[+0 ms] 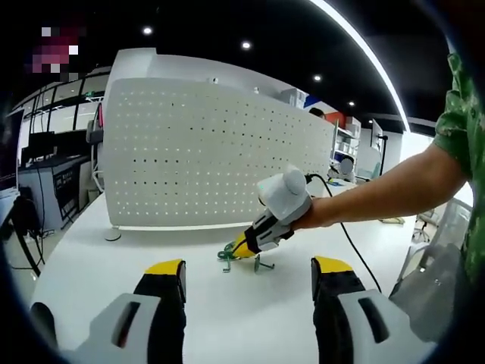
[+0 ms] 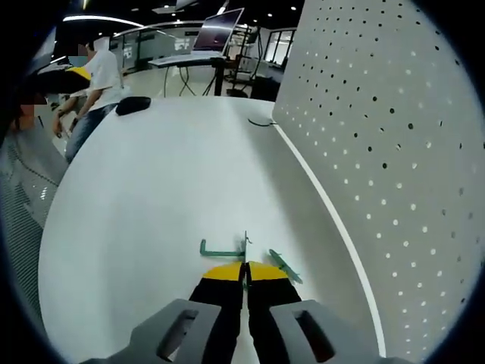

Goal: Insert the hook assembly into the mounting plate slot until the hook locks in place.

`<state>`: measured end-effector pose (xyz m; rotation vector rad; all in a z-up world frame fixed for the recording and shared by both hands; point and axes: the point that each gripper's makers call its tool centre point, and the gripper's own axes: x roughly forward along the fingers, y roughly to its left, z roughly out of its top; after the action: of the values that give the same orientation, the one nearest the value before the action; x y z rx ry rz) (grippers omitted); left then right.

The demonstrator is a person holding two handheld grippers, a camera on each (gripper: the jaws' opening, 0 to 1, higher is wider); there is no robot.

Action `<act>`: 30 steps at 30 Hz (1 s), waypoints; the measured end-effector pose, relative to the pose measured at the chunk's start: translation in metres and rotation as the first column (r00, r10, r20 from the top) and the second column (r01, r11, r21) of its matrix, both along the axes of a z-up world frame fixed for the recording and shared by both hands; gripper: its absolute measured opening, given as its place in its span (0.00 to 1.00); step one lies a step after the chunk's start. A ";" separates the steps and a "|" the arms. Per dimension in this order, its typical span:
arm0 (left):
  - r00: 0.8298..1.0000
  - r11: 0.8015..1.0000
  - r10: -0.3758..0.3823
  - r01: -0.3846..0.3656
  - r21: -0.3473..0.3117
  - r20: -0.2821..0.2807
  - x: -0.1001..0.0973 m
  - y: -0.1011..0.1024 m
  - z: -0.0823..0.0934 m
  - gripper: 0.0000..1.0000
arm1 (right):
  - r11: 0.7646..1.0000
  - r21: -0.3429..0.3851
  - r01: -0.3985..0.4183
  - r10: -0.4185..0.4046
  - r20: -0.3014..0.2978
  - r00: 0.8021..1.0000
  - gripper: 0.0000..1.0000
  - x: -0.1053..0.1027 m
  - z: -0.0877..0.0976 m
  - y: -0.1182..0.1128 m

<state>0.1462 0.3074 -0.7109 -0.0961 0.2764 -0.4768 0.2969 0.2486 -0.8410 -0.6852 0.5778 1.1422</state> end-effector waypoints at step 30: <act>1.000 1.000 -0.001 0.001 0.001 -0.001 0.002 0.001 -0.001 0.68 | 0.987 0.110 0.113 -0.108 -0.058 0.993 0.00 0.005 0.011 -0.001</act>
<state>0.1478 0.3083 -0.7120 -0.0949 0.2779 -0.4779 0.3016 0.2479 -0.8299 -0.5212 0.5829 1.0827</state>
